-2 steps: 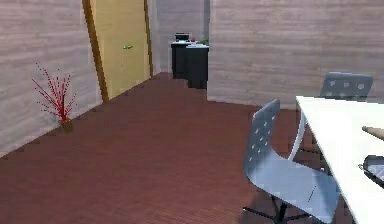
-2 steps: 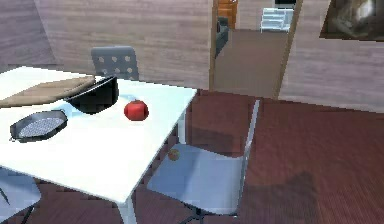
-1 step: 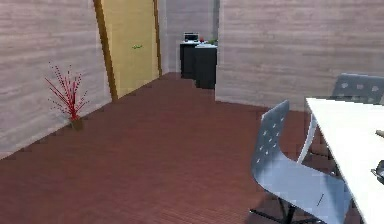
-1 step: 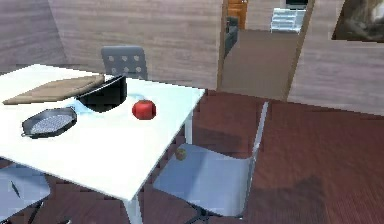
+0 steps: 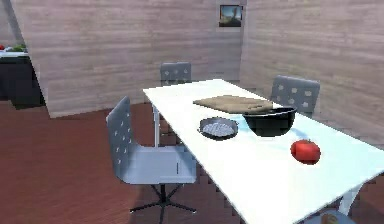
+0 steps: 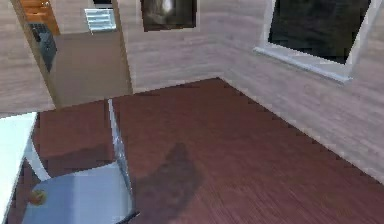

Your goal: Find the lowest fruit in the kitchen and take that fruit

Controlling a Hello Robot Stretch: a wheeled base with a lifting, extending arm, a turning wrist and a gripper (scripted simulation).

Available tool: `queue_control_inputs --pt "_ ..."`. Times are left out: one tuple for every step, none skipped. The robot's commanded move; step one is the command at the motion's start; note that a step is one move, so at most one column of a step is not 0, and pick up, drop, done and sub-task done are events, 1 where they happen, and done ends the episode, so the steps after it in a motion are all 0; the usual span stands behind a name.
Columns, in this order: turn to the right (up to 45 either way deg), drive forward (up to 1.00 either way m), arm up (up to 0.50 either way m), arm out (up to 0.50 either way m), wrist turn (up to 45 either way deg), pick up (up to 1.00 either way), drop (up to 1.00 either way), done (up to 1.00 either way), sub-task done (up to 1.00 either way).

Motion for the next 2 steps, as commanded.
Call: queue_control_inputs --pt "45.0 0.00 0.00 0.00 0.0 0.00 0.00 0.00 0.00" --pt "0.0 0.35 0.00 0.00 0.0 0.00 0.00 0.00 0.00"
